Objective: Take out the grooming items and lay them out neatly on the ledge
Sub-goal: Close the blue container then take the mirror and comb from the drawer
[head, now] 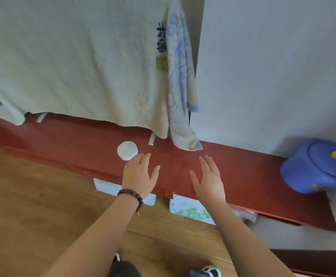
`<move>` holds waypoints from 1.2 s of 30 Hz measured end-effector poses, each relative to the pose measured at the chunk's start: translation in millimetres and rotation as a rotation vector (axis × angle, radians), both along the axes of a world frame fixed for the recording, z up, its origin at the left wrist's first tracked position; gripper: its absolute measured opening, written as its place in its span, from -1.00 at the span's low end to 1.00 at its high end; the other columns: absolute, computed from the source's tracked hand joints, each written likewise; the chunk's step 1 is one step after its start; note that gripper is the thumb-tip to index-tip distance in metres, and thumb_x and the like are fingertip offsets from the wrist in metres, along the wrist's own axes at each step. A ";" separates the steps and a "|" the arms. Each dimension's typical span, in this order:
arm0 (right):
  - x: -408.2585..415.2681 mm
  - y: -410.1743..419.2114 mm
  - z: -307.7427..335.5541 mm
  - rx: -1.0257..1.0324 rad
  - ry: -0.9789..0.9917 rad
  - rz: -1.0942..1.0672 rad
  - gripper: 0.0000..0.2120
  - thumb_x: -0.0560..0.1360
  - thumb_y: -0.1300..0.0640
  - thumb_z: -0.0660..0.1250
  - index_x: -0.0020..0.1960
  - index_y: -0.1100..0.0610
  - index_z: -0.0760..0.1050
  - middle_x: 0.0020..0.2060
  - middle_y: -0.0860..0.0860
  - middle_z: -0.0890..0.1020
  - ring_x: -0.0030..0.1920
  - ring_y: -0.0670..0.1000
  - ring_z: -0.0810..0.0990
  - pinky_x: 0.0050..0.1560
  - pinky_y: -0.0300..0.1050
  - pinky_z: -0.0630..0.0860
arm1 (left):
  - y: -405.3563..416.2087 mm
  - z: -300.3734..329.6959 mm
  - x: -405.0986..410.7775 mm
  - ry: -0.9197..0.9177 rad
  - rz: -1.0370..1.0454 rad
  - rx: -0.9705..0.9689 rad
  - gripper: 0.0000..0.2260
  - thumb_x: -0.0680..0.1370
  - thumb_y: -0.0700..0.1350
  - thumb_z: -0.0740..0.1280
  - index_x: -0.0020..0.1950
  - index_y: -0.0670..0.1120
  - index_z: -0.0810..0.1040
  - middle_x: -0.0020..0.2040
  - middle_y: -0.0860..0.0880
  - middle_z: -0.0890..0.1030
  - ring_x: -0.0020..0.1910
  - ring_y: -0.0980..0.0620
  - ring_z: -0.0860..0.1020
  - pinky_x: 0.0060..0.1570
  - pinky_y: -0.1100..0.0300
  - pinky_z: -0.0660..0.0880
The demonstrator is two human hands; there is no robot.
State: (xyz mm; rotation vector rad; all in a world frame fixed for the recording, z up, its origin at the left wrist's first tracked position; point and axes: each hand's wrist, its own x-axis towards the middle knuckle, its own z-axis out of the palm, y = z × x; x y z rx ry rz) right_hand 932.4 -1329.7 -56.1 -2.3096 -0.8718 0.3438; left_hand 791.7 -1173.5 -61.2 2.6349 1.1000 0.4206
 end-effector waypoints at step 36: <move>-158.3 171.9 -170.4 0.998 1.619 -1.124 -0.12 0.43 -0.43 0.12 0.47 0.22 0.17 0.37 0.21 0.37 0.42 0.13 0.32 0.42 0.14 0.19 | 211.3 -181.1 -163.1 -0.964 0.834 -1.933 -0.01 0.29 0.49 0.17 0.49 -0.18 0.18 0.43 -0.11 0.33 0.35 -0.13 0.39 0.18 -0.14 0.42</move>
